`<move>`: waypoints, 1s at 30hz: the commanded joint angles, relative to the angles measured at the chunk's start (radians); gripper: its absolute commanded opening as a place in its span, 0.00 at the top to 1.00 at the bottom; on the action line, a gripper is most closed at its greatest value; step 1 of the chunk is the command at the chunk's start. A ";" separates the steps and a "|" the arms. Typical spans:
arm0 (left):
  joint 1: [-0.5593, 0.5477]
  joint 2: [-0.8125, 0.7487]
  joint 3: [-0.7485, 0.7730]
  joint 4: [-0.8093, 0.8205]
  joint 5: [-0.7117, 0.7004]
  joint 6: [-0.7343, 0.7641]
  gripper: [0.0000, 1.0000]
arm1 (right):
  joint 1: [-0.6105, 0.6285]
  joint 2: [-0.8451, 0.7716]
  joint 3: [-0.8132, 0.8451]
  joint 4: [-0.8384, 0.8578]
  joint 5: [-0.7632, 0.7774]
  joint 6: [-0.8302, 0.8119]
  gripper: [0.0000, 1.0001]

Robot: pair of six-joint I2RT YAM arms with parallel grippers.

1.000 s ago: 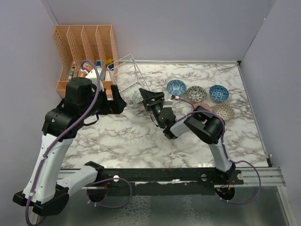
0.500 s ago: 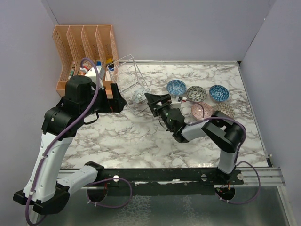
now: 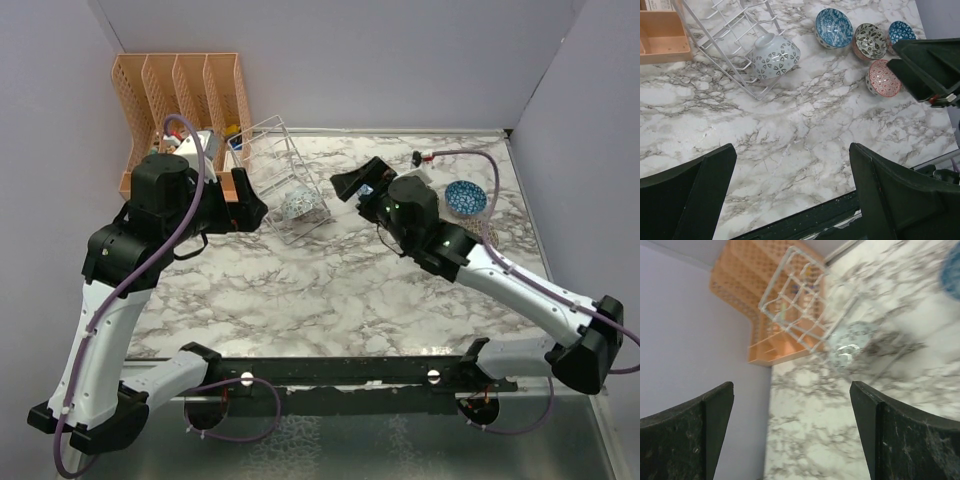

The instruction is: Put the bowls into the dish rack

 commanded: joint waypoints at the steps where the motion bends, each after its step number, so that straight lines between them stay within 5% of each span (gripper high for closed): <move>1: -0.006 0.000 0.046 0.000 -0.040 0.005 0.01 | -0.018 -0.016 0.160 -0.665 0.201 -0.191 0.01; 4: -0.007 -0.006 0.050 -0.007 -0.057 0.006 0.01 | -0.055 0.024 0.247 -0.912 0.246 -0.242 0.08; 8: -0.006 -0.021 0.039 -0.003 -0.069 -0.003 0.01 | -0.179 0.082 0.277 -0.973 0.161 -0.397 0.11; 17: -0.006 -0.036 0.013 0.004 -0.078 -0.026 0.01 | -0.308 0.290 0.274 -0.848 0.089 -0.630 0.22; 30: -0.006 -0.047 -0.009 -0.016 -0.111 -0.040 0.01 | -0.344 0.520 0.262 -0.708 0.012 -0.640 0.29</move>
